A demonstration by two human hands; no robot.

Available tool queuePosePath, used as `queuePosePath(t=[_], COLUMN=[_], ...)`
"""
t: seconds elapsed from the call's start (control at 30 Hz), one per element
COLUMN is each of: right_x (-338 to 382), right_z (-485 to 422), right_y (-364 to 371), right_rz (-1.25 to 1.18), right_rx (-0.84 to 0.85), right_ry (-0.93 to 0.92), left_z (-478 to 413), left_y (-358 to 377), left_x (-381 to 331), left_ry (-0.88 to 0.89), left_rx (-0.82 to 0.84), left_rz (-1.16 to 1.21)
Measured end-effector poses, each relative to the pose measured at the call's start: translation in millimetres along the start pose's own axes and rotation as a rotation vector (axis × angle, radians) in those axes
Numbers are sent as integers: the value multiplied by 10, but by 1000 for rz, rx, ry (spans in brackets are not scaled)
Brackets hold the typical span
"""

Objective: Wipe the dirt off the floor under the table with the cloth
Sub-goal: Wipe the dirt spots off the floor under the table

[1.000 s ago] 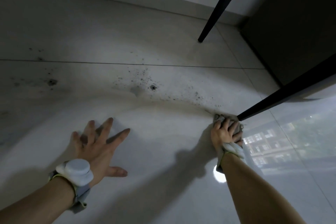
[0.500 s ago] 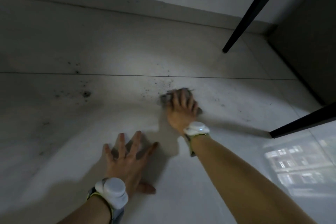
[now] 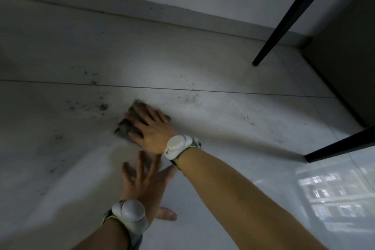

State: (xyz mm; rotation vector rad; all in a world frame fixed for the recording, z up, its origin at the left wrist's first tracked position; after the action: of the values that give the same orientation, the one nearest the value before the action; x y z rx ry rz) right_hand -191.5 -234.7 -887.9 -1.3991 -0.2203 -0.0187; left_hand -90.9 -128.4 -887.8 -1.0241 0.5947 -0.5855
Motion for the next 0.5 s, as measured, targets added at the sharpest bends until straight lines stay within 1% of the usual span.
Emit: queuePosePath(t=[0.1, 0.2, 0.23, 0.3, 0.4, 0.5], right_x=[-595, -1412, -1663, -2098, -2545, -2781], right_z=[222, 730, 977, 1478, 2114, 2544], right_y=[-73, -105, -108, -109, -85, -143], right_rz=[-77, -169, -190, -218, -268, -173], right_rx=[-36, -41, -51, -66, -33, -61], right_ry=[339, 674, 792, 993, 1174, 1262], left_z=[35, 7, -18, -127, -313, -491], left_y=[-22, -210, -237, -217, -270, -356], left_x=[11, -4, 1, 36, 118, 194], left_ry=[8, -9, -15, -27, -13, 33], left_rx=[-9, -160, -151, -72, -36, -37], left_rz=[28, 26, 57, 111, 112, 49])
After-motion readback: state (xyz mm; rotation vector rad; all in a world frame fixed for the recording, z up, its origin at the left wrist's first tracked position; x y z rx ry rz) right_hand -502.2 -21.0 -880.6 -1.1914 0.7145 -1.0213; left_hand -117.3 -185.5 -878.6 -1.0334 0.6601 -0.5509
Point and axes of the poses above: each hand's wrist, its own z-axis away from the middle knuckle, its own y-axis out of the palm, x = y × z, the point moved 4 cm from there along -z, towards the middle knuckle, and after that the axes turned 1 degree about -x, right-handed, at the moved point
